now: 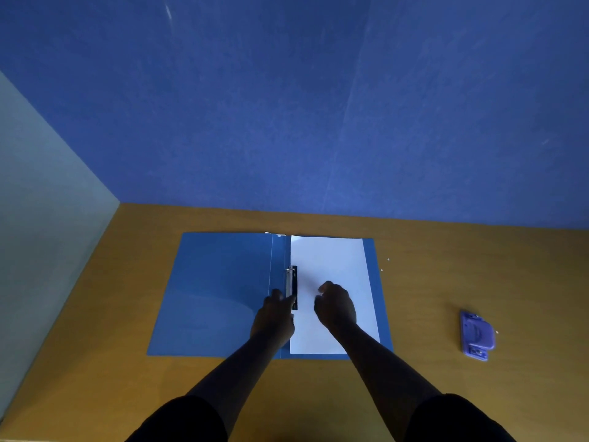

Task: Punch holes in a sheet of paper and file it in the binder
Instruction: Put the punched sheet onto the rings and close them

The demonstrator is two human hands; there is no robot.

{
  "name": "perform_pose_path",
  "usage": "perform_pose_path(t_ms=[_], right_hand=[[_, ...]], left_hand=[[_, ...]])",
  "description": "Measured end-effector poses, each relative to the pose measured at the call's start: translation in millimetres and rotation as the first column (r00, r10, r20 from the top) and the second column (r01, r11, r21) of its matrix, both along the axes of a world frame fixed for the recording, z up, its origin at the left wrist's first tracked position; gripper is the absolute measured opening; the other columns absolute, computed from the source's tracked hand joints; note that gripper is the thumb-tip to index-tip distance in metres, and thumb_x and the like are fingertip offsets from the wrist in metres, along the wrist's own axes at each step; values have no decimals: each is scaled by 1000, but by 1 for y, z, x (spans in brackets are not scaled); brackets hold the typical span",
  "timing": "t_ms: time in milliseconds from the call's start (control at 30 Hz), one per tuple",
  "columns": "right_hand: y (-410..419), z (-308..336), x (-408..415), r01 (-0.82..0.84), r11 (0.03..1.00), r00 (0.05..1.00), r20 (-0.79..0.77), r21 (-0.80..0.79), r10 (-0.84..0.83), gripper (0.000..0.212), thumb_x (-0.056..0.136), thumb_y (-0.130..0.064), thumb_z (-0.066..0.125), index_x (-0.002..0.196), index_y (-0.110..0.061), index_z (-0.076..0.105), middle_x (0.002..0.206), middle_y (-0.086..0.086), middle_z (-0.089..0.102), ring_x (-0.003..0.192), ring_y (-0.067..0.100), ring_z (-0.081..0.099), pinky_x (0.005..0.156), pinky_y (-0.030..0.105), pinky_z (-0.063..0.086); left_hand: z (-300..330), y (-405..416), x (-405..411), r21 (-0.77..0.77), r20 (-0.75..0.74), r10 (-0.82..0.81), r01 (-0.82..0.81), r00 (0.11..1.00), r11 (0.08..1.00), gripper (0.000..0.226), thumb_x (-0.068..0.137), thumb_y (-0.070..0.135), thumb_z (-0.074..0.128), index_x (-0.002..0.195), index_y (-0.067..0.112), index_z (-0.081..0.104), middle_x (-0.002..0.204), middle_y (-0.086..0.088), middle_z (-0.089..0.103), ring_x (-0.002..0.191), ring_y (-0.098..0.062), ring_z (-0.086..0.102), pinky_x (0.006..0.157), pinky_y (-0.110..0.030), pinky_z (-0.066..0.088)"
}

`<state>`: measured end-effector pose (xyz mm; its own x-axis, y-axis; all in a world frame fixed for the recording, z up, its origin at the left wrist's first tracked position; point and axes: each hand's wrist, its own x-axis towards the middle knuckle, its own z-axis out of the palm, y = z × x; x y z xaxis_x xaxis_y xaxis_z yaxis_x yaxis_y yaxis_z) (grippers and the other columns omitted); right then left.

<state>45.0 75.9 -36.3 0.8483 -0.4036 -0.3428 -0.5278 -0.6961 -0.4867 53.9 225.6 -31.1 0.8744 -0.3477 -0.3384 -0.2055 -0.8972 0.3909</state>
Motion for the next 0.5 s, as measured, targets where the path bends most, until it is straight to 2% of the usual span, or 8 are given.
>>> perform_pose_path(t_ms=[67, 167, 233, 333, 433, 500], right_hand=[[-14, 2, -15, 46, 994, 999, -16, -100, -48, 28, 90, -17, 55, 118, -12, 58, 117, 10, 63, 106, 24, 61, 88, 38, 55], [-34, 3, -35, 159, 964, 971, -145, -211, -192, 40, 92, -26, 55, 126, -9, 45, 127, 15, 50, 117, 31, 50, 92, 45, 51], [-45, 2, -48, 257, 945, 930, -216, -201, -299, 53, 92, -33, 57, 134, -7, 37, 135, 17, 43, 124, 35, 44, 95, 48, 48], [-56, -2, -58, 281, 944, 910, -263, -174, -319, 65, 92, -38, 59, 139, -3, 32, 140, 18, 41, 126, 36, 45, 100, 46, 45], [-61, -7, -61, 348, 932, 908, -209, -106, -363, 58, 91, -28, 62, 135, -1, 38, 135, 20, 47, 122, 37, 52, 102, 45, 46], [-66, -7, -64, 421, 906, 891, -163, -53, -424, 44, 90, -18, 63, 128, -1, 48, 127, 19, 57, 116, 36, 58, 96, 44, 51]], left_hand=[[0, 0, -5, 0, -11, -12, 12, 1000, 1000, 45, 94, 13, 51, 139, 17, 44, 136, -8, 42, 123, -25, 48, 93, -37, 51], [-1, -1, -8, -15, -24, -10, 10, 1000, 1000, 48, 93, 10, 50, 140, 14, 41, 135, -8, 44, 120, -24, 50, 92, -36, 51], [-1, -2, -9, -29, -28, -6, 5, 1000, 1000, 46, 91, 7, 50, 136, 13, 44, 131, -8, 47, 116, -24, 52, 92, -35, 51], [-3, -2, -7, -46, -56, 16, -19, 998, 999, 50, 87, 3, 47, 136, 12, 45, 131, -7, 47, 117, -24, 52, 93, -33, 47], [-3, -2, -7, -65, -98, 48, -55, 994, 996, 59, 82, 1, 47, 140, 13, 42, 137, -6, 45, 123, -25, 49, 97, -30, 42], [-3, -2, -10, -70, -131, 58, -67, 990, 995, 63, 80, 0, 48, 142, 13, 40, 140, -6, 42, 126, -26, 47, 99, -30, 41]])
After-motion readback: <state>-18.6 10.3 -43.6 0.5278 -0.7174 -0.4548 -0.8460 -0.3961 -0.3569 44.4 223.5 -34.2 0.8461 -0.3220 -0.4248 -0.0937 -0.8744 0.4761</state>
